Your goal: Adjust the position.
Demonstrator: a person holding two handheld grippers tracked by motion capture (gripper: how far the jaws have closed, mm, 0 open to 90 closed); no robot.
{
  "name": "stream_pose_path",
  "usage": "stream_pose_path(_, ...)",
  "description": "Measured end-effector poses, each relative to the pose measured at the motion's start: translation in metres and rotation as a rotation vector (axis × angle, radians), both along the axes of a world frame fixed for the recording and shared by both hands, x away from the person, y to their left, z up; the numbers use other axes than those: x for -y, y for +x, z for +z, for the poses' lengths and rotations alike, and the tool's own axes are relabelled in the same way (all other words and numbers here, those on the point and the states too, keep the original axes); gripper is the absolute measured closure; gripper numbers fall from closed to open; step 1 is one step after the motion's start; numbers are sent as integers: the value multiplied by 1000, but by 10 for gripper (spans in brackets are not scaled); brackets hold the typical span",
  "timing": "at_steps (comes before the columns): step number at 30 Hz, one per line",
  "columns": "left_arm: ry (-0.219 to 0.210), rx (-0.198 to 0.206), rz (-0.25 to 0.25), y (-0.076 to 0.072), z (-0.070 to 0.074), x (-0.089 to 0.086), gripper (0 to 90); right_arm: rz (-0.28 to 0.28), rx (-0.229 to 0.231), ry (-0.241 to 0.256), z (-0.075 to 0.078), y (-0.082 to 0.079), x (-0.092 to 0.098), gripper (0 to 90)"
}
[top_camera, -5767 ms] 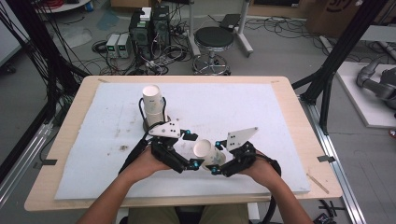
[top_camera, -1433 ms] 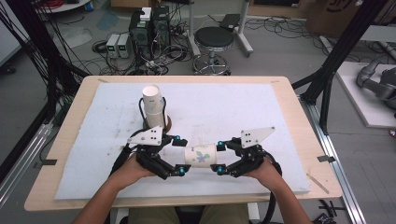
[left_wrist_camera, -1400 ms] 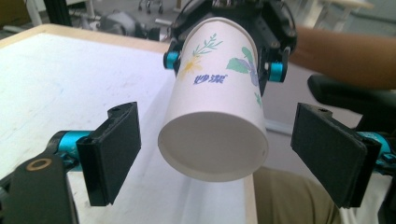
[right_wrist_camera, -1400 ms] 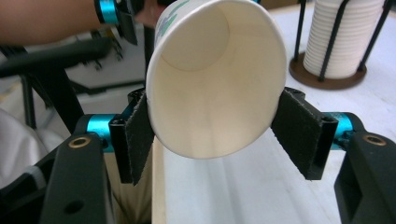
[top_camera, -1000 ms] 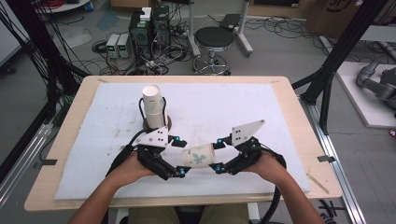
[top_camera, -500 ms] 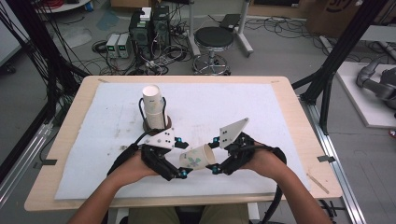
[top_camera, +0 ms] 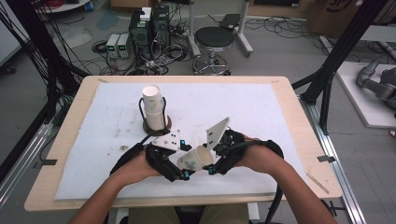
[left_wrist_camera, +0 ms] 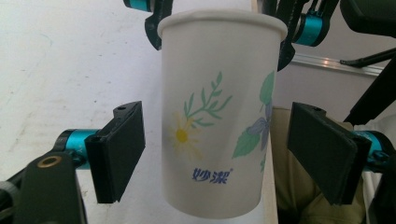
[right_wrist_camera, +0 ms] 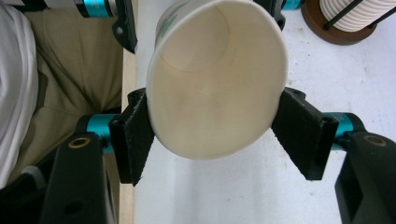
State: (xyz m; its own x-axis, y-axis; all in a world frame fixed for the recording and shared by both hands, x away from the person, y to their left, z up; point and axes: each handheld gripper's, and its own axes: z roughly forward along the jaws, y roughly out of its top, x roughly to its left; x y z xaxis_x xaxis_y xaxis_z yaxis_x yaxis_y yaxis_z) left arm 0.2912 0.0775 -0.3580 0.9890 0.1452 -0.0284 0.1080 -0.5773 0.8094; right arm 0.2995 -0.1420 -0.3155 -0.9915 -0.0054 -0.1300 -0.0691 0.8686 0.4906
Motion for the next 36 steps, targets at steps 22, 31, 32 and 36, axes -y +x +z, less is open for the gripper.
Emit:
stream_pose_path(22,58,-61,-49,5,-10,12,374,20,-18,-91,-5,-3,-12,331)
stream_pose_path(31,-11,-63,1,7,-15,-2,358,-35,-63,109,-1,1,6,259)
stream_pose_path(32,-20,-67,12,7,-16,-5,358,-45,-65,137,1,1,9,253)
stream_pose_path(36,-73,-64,62,5,-21,-17,346,-85,-66,269,2,2,25,244)
